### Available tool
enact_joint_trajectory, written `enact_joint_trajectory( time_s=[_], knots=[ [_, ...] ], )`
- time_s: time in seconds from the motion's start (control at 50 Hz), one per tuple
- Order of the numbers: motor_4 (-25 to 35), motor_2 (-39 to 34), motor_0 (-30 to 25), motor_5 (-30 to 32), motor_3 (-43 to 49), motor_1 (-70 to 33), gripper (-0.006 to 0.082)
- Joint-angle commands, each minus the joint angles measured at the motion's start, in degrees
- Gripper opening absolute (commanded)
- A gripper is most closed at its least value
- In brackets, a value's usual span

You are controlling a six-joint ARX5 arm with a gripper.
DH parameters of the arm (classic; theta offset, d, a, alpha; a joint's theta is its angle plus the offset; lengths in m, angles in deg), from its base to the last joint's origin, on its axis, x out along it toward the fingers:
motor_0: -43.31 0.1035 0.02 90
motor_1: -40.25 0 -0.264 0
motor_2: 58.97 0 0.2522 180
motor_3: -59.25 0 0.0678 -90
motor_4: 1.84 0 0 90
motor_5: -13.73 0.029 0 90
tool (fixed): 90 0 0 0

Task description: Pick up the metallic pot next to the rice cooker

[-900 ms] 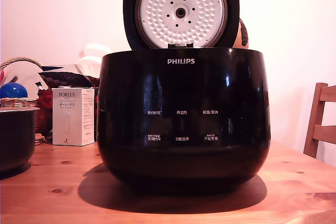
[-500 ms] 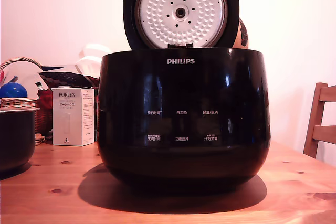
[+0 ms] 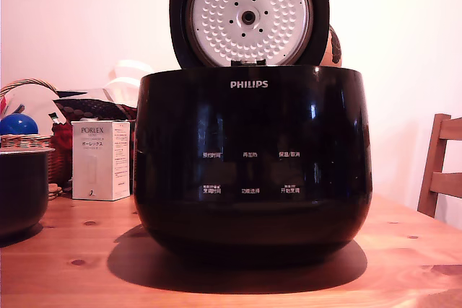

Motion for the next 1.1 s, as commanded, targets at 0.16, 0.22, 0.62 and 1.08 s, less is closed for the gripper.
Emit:
enact_joint_trajectory(
  time_s=[0.16, 0.22, 0.62, 1.08],
  knots=[
    [4.39, 2.21, 0.28, 13.92, 19.52, 0.11, 0.0020],
    [4.37, 2.34, 0.28, 16.33, 22.12, 0.11, 0.0114],
    [1.77, 2.34, 0.72, 25.68, 20.13, -2.67, 0.0416],
    [-1.66, 2.64, 3.87, 28.87, 14.60, -17.55, 0.0416]
  ],
)
